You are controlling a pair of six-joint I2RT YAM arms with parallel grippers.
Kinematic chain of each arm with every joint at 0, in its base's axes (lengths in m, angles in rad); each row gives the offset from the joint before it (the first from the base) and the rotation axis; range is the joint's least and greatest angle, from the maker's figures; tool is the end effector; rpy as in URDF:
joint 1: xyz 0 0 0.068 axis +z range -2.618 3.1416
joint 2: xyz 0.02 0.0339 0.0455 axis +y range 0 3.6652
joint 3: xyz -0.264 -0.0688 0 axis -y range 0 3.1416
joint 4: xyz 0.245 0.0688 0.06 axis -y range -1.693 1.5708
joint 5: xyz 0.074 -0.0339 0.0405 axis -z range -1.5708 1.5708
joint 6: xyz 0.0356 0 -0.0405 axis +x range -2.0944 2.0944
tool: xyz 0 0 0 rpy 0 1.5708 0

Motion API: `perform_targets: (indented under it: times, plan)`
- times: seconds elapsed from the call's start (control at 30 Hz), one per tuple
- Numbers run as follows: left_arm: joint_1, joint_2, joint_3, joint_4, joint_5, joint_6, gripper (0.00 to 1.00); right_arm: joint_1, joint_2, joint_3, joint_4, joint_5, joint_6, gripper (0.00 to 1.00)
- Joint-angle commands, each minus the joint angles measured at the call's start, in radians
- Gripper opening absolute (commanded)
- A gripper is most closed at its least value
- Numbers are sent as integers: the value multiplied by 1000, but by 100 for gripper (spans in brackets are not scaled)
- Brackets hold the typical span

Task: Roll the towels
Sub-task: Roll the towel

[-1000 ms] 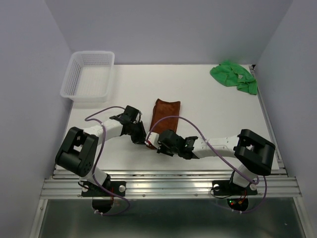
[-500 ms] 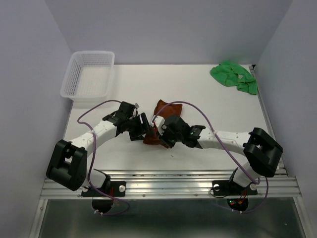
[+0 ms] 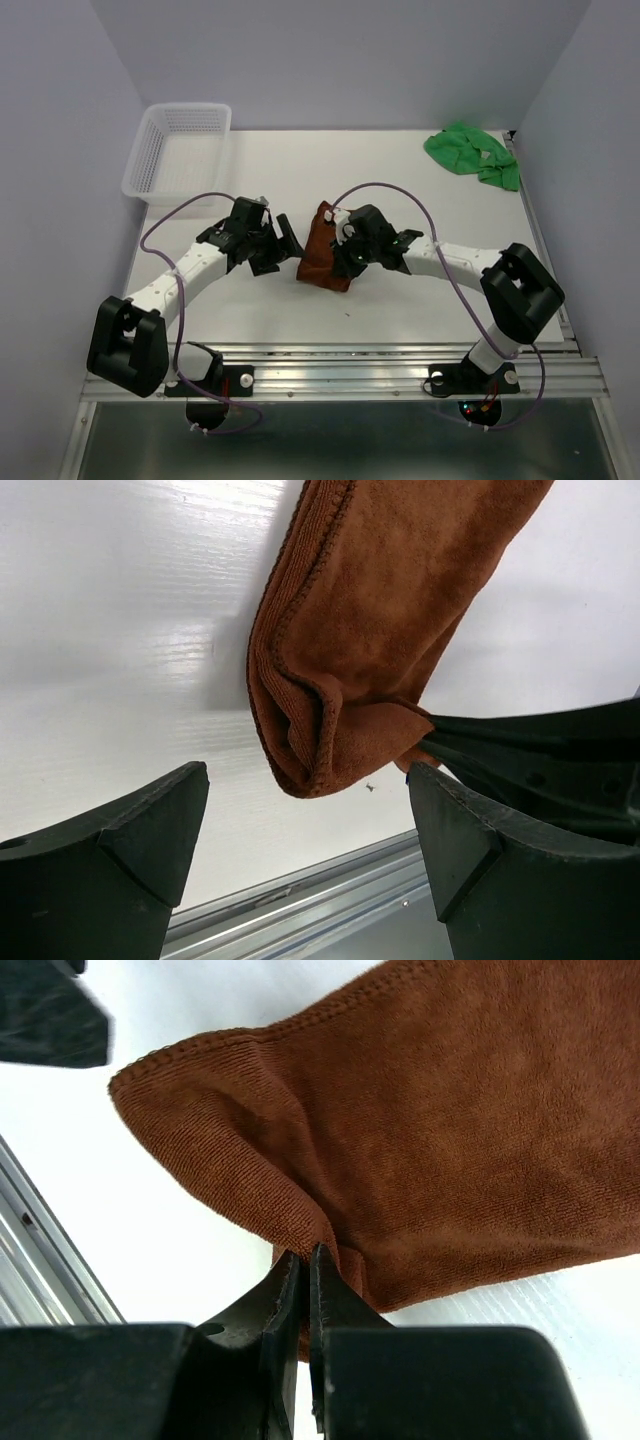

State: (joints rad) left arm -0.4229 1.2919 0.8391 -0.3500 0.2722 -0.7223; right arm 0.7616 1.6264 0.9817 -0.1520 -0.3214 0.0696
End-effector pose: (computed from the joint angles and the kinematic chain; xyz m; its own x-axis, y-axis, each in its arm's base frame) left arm 0.2415 -0.1192 0.2362 -0.8661 -0.3085 -0.3934 -0.0093 0.7967 -0.6044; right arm 0.2397 0.2441 0.2007 -0.5729 -0.4551 -0.6817 -0.7766 0.5673 0.2740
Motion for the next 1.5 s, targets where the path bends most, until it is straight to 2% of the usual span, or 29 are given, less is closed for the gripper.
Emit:
perform_targets:
  times: [0.0, 0.2, 0.37, 0.67, 0.83, 1.0, 1.1, 1.13, 1.17, 1.23, 1.27, 1.3, 1.47]
  plan:
    - [4, 6, 28, 22, 15, 20, 92, -34, 36, 52, -4, -91, 56, 1]
    - [3, 0, -18, 89, 58, 38, 91, -99, 93, 81, -4, -79, 137, 1]
    - [-11, 0, -84, 163, 119, 60, 92, -111, 121, 101, -9, -110, 113, 1]
    - [-45, 73, -69, 230, 98, 70, 92, -111, 167, 137, -47, -145, 47, 1]
    - [-47, 138, -48, 232, 68, 83, 82, -111, 177, 149, -52, -88, 62, 1]
    - [-47, 171, -52, 256, 59, 84, 79, -111, 197, 158, -67, -87, 52, 3]
    - [-45, 211, -35, 256, 29, 80, 74, -111, 193, 156, -67, -84, 29, 5]
    - [-45, 221, -23, 256, 16, 69, 68, -111, 190, 150, -67, -84, 19, 6]
    - [-45, 228, -18, 255, -8, 61, 66, -111, 188, 149, -69, -70, 3, 8]
    - [-45, 251, -5, 256, -30, 54, 62, -111, 182, 147, -84, -33, -22, 20]
    - [-43, 271, 2, 249, -40, 50, 60, -111, 176, 146, -98, -16, -36, 33]
    - [-45, 283, 8, 247, -48, 49, 60, -111, 176, 144, -103, -7, -51, 43]
    - [-45, 357, 43, 241, -48, 41, 52, -111, 121, 114, -107, 34, -164, 58]
